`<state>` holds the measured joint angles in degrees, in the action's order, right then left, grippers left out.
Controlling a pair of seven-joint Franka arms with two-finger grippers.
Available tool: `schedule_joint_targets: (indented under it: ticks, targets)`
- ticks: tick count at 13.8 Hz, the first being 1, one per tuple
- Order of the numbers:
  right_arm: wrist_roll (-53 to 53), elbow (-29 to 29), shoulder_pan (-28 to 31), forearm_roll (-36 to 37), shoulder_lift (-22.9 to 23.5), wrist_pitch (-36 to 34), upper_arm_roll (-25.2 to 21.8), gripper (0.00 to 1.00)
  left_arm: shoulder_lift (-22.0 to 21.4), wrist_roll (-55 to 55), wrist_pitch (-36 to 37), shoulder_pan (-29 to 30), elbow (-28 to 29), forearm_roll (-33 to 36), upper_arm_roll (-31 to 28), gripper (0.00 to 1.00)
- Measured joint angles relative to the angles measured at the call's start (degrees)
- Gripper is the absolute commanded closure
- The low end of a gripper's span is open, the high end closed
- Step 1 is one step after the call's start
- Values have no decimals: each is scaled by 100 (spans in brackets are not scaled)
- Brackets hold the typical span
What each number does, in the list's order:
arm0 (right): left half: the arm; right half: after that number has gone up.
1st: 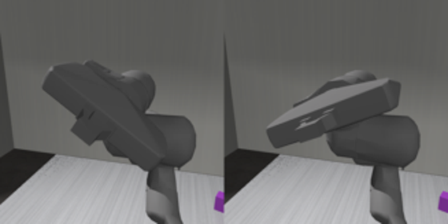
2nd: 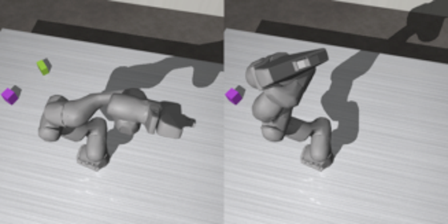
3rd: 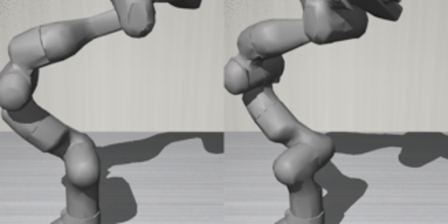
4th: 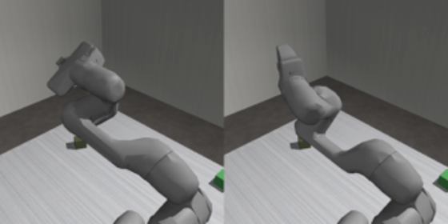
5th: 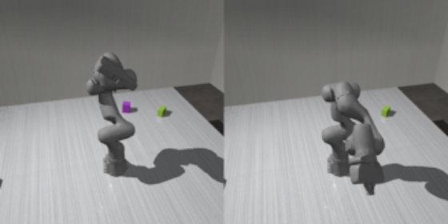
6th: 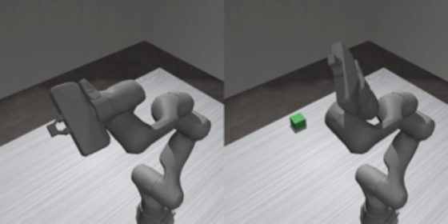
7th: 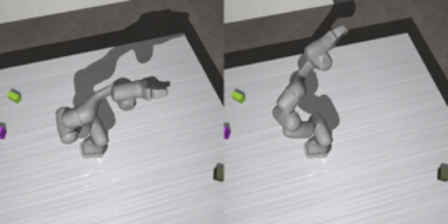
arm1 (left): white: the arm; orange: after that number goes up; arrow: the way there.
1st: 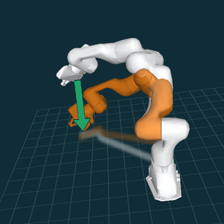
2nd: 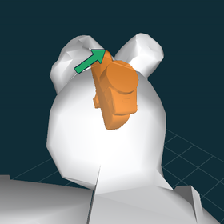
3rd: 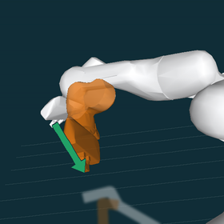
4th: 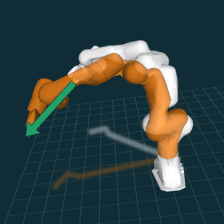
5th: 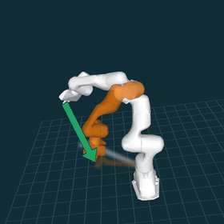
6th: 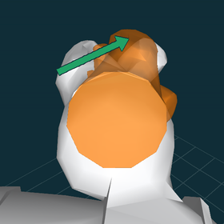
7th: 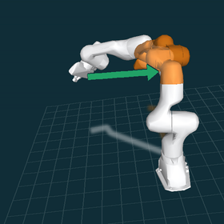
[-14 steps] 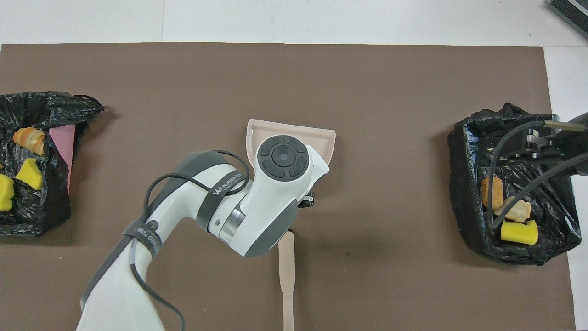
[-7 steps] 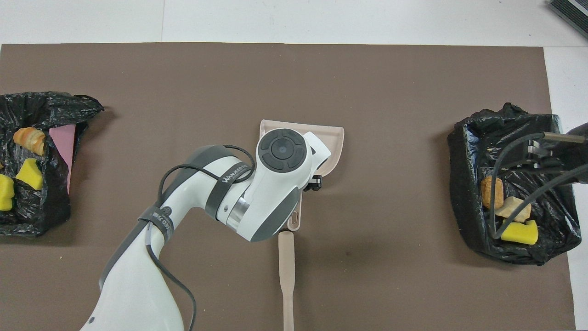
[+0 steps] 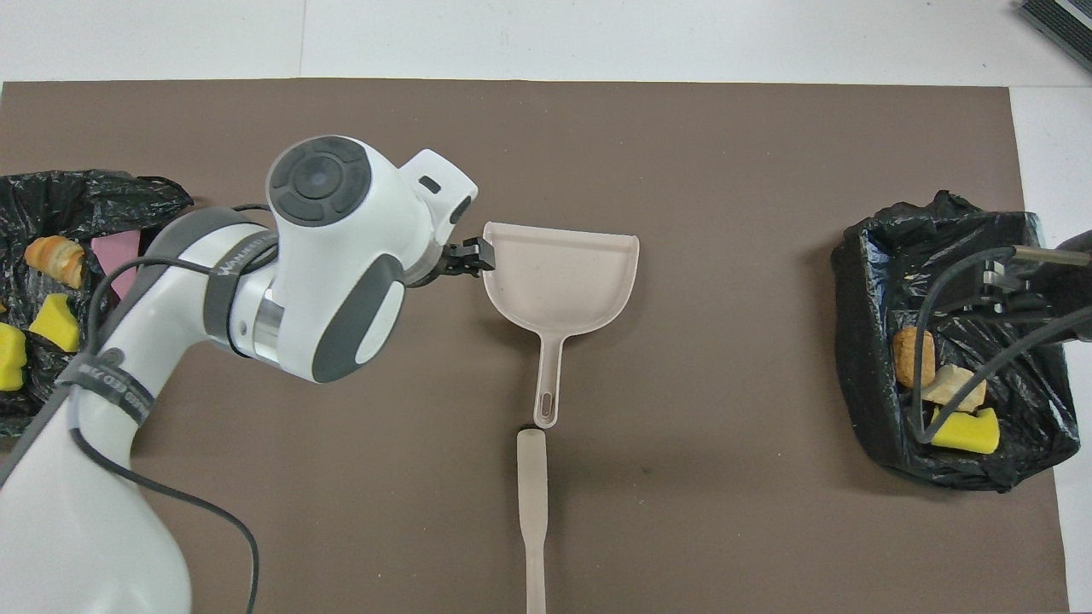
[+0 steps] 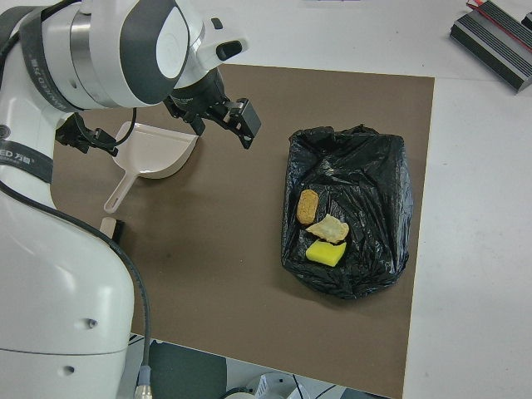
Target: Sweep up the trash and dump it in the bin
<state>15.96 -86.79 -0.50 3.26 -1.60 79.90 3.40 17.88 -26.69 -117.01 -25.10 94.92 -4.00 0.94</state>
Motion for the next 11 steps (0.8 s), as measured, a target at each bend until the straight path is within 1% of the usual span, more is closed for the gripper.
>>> schedule_joint_targets:
  ticks: [2, 8, 11]
  targets:
    - [0, -1, 0, 0, -1, 0, 0, 0, -125, 515, -2, 360, -7, 1, -3, 0]
    - [0, -3, 0, 0, -2, 0, 0, 0, -590, 2500, 11, 1485, -12, 18, -17, 0]
    - [0, -3, 0, 0, -2, 0, 0, 0, -838, 3160, 207, 1975, -11, 66, -24, 0]
